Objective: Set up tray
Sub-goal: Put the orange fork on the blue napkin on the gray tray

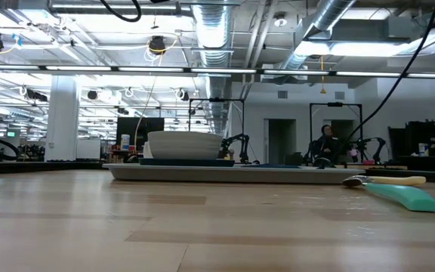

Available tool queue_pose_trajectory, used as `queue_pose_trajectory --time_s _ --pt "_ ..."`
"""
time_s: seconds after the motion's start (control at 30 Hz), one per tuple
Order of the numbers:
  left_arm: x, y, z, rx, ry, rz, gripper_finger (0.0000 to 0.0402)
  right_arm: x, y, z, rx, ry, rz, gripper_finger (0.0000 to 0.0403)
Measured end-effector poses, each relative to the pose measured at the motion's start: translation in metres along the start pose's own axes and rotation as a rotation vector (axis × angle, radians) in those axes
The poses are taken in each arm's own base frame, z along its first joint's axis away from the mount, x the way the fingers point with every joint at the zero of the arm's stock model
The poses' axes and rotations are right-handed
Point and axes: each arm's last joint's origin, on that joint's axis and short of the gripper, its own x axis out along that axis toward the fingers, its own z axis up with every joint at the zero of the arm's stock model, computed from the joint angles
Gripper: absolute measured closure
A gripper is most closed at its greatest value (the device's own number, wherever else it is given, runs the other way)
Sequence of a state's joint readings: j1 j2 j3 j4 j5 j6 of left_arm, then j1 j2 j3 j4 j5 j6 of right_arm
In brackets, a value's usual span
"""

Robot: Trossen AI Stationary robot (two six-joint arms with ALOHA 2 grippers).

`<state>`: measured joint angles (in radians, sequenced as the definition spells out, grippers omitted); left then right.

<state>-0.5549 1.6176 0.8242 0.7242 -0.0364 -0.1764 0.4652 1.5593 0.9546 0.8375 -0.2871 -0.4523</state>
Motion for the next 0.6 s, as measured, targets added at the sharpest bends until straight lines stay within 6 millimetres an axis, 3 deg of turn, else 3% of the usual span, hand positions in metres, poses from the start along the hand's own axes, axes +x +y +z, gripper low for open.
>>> queue_pose_trajectory --time_s 0.6 --pt "0.0 0.011 0.002 -0.003 -0.006 0.031 0.0333 0.0 0.0 0.0 -0.013 0.0 0.002 0.0351"
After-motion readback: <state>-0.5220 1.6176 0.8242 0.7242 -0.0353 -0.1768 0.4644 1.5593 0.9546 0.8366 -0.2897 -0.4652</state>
